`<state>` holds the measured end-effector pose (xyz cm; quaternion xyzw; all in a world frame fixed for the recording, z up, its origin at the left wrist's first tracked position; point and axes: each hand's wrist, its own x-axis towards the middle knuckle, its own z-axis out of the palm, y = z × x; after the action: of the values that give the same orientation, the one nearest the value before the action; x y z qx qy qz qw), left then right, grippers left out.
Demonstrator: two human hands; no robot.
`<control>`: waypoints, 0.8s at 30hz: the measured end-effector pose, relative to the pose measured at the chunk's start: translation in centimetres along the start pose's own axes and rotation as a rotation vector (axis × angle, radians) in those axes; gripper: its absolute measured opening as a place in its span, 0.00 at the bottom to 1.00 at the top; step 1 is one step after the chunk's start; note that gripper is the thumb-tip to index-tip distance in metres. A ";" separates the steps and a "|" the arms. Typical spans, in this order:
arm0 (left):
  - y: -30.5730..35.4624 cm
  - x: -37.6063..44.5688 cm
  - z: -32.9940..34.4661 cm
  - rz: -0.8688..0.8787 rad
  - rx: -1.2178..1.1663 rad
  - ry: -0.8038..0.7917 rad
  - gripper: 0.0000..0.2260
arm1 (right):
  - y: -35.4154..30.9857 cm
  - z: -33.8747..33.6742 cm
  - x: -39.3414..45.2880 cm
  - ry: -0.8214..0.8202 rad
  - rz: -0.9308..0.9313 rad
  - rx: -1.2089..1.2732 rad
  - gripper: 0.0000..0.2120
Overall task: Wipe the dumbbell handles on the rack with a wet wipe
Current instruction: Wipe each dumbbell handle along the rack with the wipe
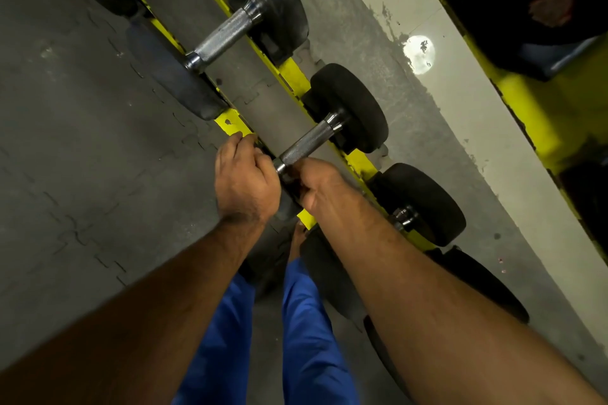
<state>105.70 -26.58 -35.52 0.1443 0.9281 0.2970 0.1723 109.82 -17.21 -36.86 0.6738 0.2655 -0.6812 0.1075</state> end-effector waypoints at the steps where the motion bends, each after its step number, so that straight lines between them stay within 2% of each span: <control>1: 0.0 0.0 0.0 0.001 0.000 -0.003 0.26 | 0.1 0.1 0.2 0.004 -0.004 -0.042 0.06; 4: -0.2 0.0 0.1 0.013 0.008 -0.002 0.25 | -0.1 0.2 1.1 0.052 -0.028 -0.135 0.09; 7: -0.3 0.0 0.2 0.013 0.006 0.006 0.24 | -0.3 -0.2 0.8 0.062 -0.028 -0.143 0.07; 10: -0.2 0.0 0.1 0.011 0.007 0.009 0.24 | -1.0 -0.9 0.4 0.030 -0.029 0.043 0.13; 14: -0.2 -0.1 0.2 0.013 0.000 0.020 0.24 | -1.4 -1.0 1.3 0.033 -0.099 0.358 0.15; 18: 0.0 -0.1 0.1 0.003 0.014 0.020 0.24 | 0.0 0.0 0.1 0.034 -0.008 0.324 0.06; 21: 0.0 -0.2 0.0 0.014 0.008 0.025 0.24 | -1.2 0.1 -0.3 0.020 0.001 0.321 0.21; 22: 0.1 -0.1 0.0 0.012 0.005 0.027 0.24 | -2.1 0.0 0.1 0.016 -0.023 0.354 0.22; 24: 0.0 -0.2 0.0 0.008 0.003 0.028 0.24 | -3.7 -0.5 0.5 0.025 -0.114 0.432 0.14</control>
<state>105.85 -26.61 -35.52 0.1443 0.9302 0.2982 0.1579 108.36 -13.77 -36.50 0.6733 0.1525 -0.7189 -0.0811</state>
